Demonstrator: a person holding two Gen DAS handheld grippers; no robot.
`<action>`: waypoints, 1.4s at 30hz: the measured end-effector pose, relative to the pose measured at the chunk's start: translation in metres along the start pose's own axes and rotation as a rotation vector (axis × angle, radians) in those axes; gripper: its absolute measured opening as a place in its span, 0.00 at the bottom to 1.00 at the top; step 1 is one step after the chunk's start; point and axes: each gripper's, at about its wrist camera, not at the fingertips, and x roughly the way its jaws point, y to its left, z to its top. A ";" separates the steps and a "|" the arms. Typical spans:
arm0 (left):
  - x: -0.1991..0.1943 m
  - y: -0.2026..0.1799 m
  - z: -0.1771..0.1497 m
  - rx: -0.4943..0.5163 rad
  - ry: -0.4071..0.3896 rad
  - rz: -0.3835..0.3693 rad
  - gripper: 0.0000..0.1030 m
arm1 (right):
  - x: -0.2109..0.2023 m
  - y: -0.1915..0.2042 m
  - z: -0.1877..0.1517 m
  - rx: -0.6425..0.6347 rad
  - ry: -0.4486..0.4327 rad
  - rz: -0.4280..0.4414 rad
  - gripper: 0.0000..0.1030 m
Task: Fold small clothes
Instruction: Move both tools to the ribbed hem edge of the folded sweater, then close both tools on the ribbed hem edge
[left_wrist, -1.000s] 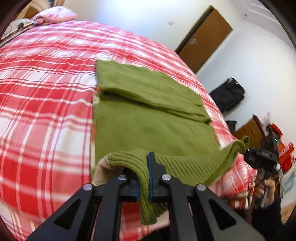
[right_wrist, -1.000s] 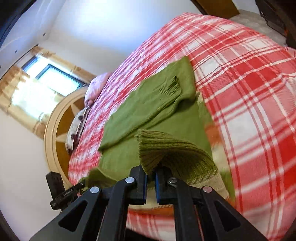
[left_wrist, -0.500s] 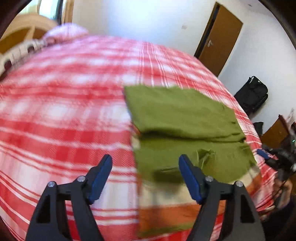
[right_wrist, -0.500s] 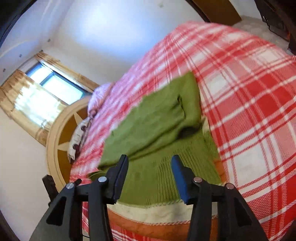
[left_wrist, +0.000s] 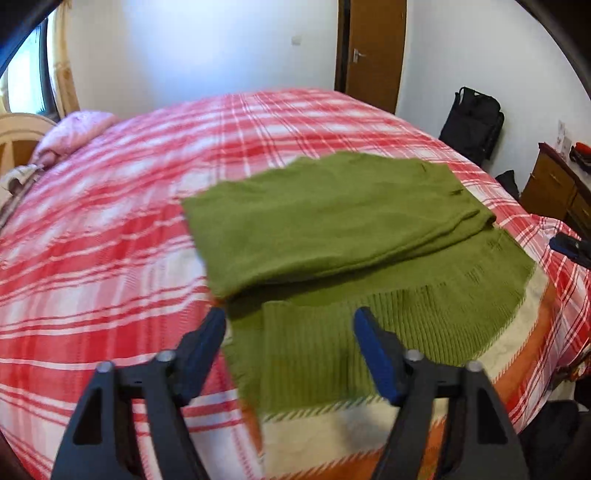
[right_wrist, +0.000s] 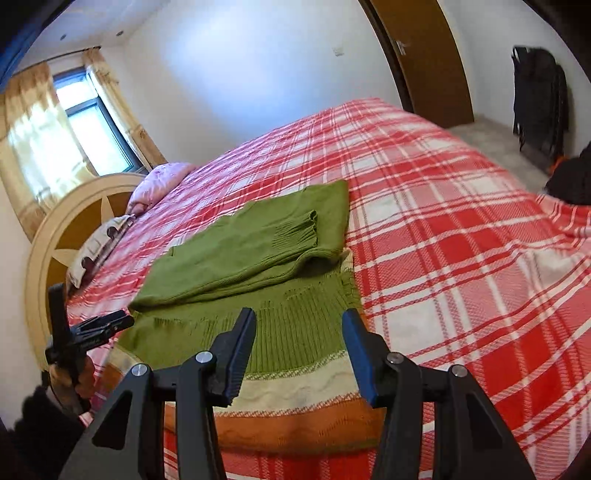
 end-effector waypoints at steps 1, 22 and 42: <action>0.006 0.001 0.000 -0.014 0.017 -0.024 0.54 | 0.000 0.001 0.000 -0.008 -0.003 -0.004 0.49; 0.017 0.001 -0.017 -0.095 0.084 -0.113 0.63 | 0.065 0.008 0.010 -0.224 0.116 -0.128 0.49; 0.016 -0.006 -0.017 -0.085 0.103 -0.125 0.48 | 0.058 0.031 -0.009 -0.377 0.060 -0.179 0.09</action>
